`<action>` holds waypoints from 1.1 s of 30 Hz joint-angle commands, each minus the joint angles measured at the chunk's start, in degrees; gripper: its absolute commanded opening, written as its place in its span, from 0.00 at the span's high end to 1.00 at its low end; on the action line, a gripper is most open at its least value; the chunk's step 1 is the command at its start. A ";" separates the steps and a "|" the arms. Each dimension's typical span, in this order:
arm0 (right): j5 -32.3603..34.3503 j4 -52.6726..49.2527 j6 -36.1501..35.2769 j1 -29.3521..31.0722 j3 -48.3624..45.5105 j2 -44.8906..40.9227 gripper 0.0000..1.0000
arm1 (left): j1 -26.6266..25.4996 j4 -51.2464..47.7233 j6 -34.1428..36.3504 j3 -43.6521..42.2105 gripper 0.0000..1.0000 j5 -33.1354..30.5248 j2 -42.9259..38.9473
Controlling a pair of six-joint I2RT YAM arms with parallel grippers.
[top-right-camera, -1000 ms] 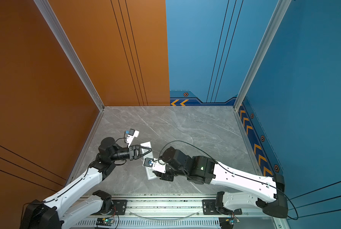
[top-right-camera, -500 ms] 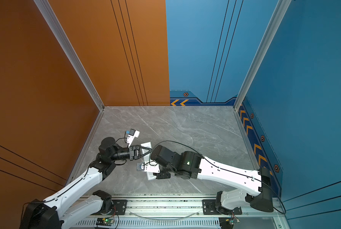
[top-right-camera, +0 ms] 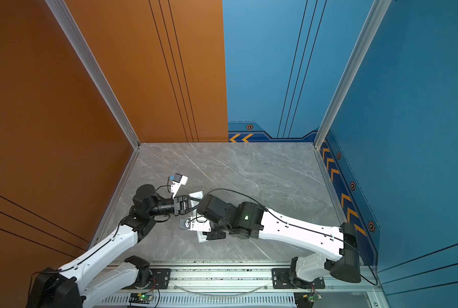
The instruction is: Load the batteries into the remote control
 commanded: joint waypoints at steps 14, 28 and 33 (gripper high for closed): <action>-0.63 -2.21 -0.67 0.29 1.86 2.48 0.74 | -0.30 1.87 0.76 1.67 1.00 1.75 -0.06; 2.41 -4.08 -2.08 1.31 2.37 4.50 0.78 | -0.12 1.87 0.64 1.61 1.00 1.70 0.11; 4.27 -4.58 -1.94 1.44 2.78 5.64 0.79 | -0.03 1.87 0.64 1.57 1.00 1.71 0.11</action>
